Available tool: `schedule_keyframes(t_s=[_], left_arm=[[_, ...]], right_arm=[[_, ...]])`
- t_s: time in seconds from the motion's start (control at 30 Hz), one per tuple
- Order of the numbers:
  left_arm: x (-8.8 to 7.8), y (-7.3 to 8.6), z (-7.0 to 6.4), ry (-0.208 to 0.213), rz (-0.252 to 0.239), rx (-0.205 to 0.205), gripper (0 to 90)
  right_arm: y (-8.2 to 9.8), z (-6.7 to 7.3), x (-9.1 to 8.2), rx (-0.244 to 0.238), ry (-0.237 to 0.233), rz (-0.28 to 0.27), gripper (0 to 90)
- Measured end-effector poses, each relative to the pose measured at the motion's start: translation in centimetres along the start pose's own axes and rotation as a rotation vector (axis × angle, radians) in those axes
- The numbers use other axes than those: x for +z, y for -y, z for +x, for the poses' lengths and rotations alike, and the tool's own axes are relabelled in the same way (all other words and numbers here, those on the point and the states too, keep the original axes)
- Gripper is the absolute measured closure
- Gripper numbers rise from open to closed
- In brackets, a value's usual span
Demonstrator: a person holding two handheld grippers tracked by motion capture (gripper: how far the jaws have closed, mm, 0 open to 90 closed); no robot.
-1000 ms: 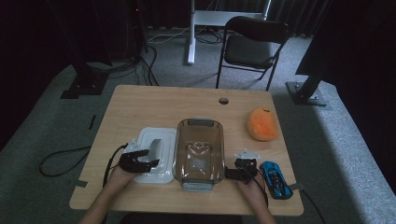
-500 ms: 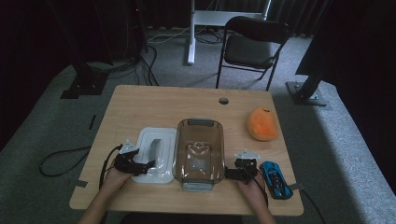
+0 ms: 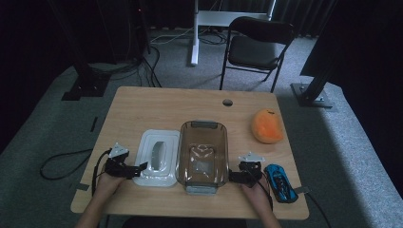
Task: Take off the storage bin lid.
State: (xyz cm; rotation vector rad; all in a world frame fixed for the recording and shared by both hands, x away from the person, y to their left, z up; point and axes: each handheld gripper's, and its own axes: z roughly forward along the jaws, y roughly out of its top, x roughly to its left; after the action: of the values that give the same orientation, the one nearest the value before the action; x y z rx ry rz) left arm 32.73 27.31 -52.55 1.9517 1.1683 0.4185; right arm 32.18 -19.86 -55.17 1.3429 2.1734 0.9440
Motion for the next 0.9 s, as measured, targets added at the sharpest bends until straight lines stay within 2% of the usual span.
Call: schedule_keyframes(t_s=[0.03, 0.17, 0.37, 0.43, 0.47, 0.57, 0.6, 0.63, 0.7, 0.83, 0.9], left_arm=[[-0.2, 0.1, 0.2, -0.016, -0.006, -0.008, 0.1], [-0.6, 0.5, 0.8, -0.036, -0.004, -0.017, 0.1], [-1.4, 1.3, 1.9, -0.115, -0.005, -0.065, 0.2], [-1.5, 1.4, 2.0, -0.124, -0.007, -0.071, 0.2], [-1.7, 1.6, 2.4, -0.159, -0.005, -0.088, 0.2], [-1.9, 1.8, 2.7, -0.17, -0.008, -0.101, 0.2], [-2.0, 2.0, 2.9, -0.206, -0.007, -0.101, 0.2], [-2.0, 2.1, 3.0, -0.218, -0.007, -0.106, 0.2], [-2.1, 2.4, 3.3, -0.226, -0.006, -0.133, 0.2], [-2.3, 2.7, 3.7, -0.251, -0.002, -0.146, 0.2], [-2.3, 2.8, 4.0, -0.258, -0.005, -0.173, 0.2]], right_arm=[[0.0, 0.0, 0.0, 0.0, 0.0, 0.0, 13.1], [0.0, 0.0, 0.0, 0.0, 0.0, 0.0, 13.1], [0.0, 0.0, 0.0, 0.0, 0.0, 0.0, 13.1], [0.0, 0.0, 0.0, 0.0, 0.0, 0.0, 13.1], [0.0, 0.0, 0.0, 0.0, 0.0, 0.0, 13.1], [0.0, 0.0, 0.0, 0.0, 0.0, 0.0, 13.1], [0.0, 0.0, 0.0, 0.001, 0.0, 0.0, 13.1], [0.0, 0.0, 0.0, 0.0, 0.0, 0.0, 13.1], [0.0, 0.0, 0.0, 0.0, 0.0, 0.0, 13.1], [0.0, 0.0, 0.0, 0.0, 0.0, 0.0, 13.1], [0.0, 0.0, 0.0, 0.0, 0.0, 0.0, 13.1]])
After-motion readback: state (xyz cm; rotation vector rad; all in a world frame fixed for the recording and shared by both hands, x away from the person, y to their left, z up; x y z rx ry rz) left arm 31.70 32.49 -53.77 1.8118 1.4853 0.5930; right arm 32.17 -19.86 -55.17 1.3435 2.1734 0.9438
